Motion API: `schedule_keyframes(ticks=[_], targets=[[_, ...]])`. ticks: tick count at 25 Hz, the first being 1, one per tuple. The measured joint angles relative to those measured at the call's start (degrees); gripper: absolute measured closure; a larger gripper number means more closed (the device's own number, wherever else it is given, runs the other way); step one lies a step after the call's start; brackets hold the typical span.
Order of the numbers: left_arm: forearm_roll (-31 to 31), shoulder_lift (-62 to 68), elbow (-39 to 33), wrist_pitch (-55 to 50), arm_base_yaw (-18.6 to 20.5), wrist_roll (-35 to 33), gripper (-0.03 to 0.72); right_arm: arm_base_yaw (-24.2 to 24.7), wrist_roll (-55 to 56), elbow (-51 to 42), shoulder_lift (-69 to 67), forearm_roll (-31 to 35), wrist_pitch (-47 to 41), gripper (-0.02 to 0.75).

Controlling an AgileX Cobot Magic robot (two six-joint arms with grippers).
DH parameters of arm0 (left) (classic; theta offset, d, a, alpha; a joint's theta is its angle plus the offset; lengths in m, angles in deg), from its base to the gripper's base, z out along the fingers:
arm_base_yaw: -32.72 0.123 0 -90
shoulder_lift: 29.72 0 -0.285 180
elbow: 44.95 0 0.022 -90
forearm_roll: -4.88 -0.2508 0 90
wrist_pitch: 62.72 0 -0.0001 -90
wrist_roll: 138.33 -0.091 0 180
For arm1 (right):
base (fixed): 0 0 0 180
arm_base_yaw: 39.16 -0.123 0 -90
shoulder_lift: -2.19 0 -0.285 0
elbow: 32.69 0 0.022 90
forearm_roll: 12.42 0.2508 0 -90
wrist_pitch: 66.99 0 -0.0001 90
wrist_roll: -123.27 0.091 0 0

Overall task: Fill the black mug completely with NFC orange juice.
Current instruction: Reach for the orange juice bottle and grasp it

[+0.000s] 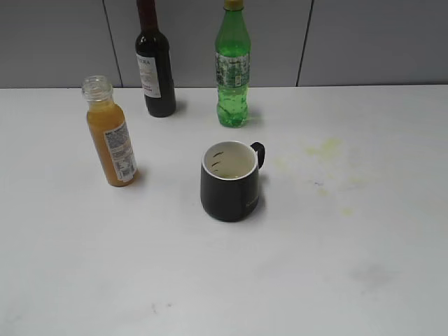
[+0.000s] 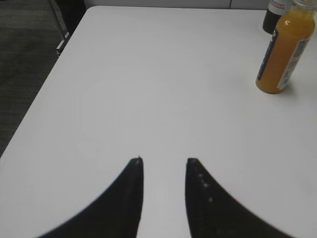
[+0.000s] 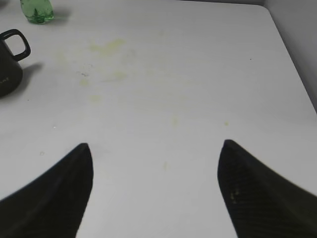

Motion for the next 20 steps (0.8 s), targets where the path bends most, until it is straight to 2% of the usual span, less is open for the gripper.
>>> schedule_keyframes(ticks=[16,18,20], targets=[[0.0,0.0,0.0,0.0,0.0,0.0,0.442,0.0,-0.05,0.0,0.0,0.0,-0.02,0.143],[0.0,0.0,0.0,0.0,0.0,0.0,0.356,0.0,-0.05,0.0,0.0,0.0,-0.02,0.143],[0.07,0.0,0.0,0.0,0.0,0.0,0.183,0.0,-0.05,0.0,0.0,0.0,-0.02,0.143]])
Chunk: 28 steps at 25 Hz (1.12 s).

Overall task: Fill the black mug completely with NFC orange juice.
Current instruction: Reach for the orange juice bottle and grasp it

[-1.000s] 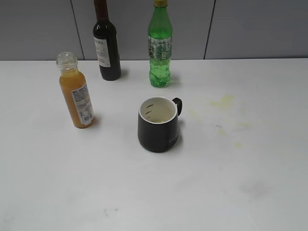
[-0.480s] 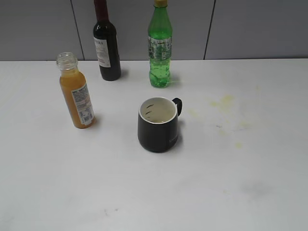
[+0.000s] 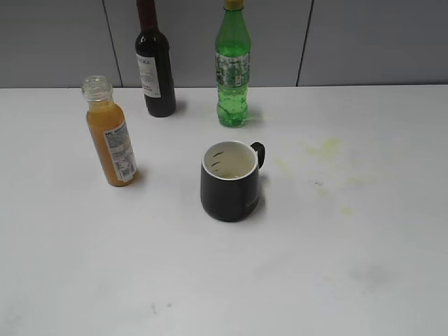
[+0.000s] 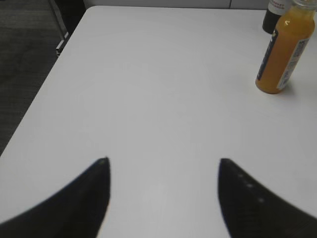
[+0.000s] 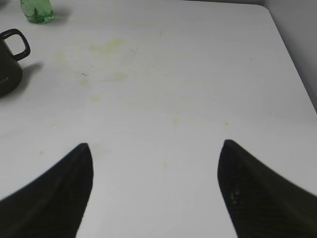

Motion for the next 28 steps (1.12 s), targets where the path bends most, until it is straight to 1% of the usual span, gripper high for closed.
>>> schedule_keyframes(ticks=[1,2,5,10,19,22,25,28], targets=[[0.04,0.0,0.0,0.0,0.0,0.0,0.115,0.0,0.0,0.0,0.0,0.0,0.0,0.143],[0.12,0.0,0.0,0.0,0.0,0.0,0.089,0.0,0.0,0.0,0.0,0.0,0.0,0.143],[0.12,0.0,0.0,0.0,0.0,0.0,0.054,0.0,0.0,0.0,0.0,0.0,0.0,0.143],[0.14,0.0,0.0,0.0,0.0,0.0,0.048,0.0,0.0,0.0,0.0,0.0,-0.05,0.143],[0.18,0.0,0.4,1.23,0.0,0.0,0.078,0.0,0.0,0.0,0.0,0.0,-0.05,0.143],[0.57,2.44,0.89,7.77,0.0,0.0,0.081,0.0,0.0,0.0,0.0,0.0,-0.05,0.143],[1.46,7.44,0.59,19.69,0.0,0.0,0.082,0.0,0.0,0.0,0.0,0.0,-0.05,0.143],[1.79,15.29,-0.02,31.49,0.0,0.0,0.084,0.0,0.0,0.0,0.0,0.0,-0.05,0.143]])
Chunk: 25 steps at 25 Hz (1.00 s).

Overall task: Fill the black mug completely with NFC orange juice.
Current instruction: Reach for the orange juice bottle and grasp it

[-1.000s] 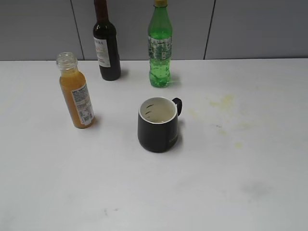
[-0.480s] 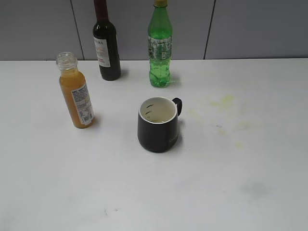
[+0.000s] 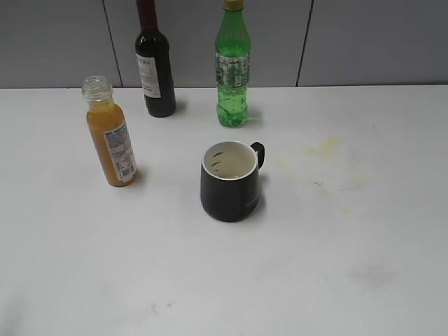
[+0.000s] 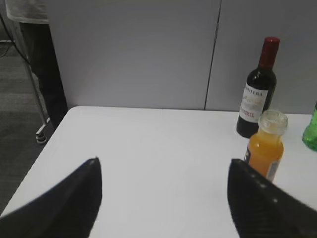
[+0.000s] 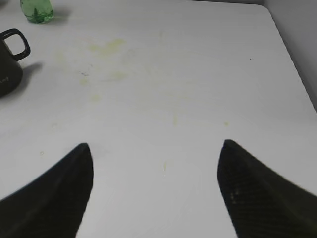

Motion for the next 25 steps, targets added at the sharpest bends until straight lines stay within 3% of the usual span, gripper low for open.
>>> schedule_keyframes(ticks=[10,20,25], targets=[[5.91,26.72,-8.56,38.44,-1.1,0.0,0.095,0.1,0.0,0.0,0.0,0.0,0.0,0.143],[4.59,49.12,-12.28,60.77,-14.37,0.0,0.098,0.1,0.0,0.0,0.0,0.0,0.0,0.143],[0.0,61.61,-12.28,71.08,-17.49,0.01,0.094,0.1,0.0,0.0,0.0,0.0,0.0,0.144]])
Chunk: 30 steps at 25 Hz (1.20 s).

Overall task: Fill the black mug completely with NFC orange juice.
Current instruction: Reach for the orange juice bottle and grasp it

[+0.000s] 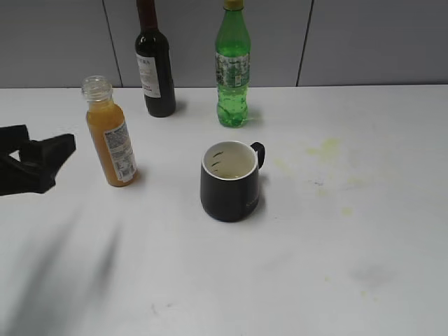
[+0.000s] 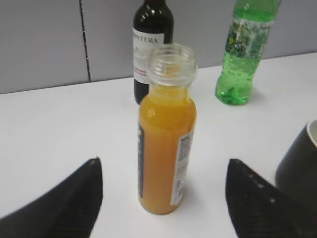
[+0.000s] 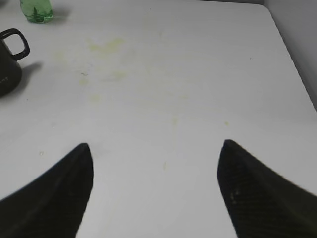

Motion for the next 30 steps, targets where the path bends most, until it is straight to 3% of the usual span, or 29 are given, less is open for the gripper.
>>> schedule_keyframes(ticks=[6,11,20,30], targets=[[-3.96,11.4,0.73,10.44,-0.32,0.37,0.078,0.0,0.0,0.0,0.0,0.0,0.0,0.144],[-2.93,18.45,4.76,11.66,-0.32,0.64,0.029,0.0,0.0,0.0,0.0,0.0,0.0,0.144],[-2.6,30.1,14.32,12.24,-0.32,0.8,0.024,0.0,0.0,0.0,0.0,0.0,-0.01,0.144],[-2.6,43.39,21.81,20.69,-0.32,0.81,0.03,0.0,-0.06,0.0,0.0,0.0,-0.01,0.144]])
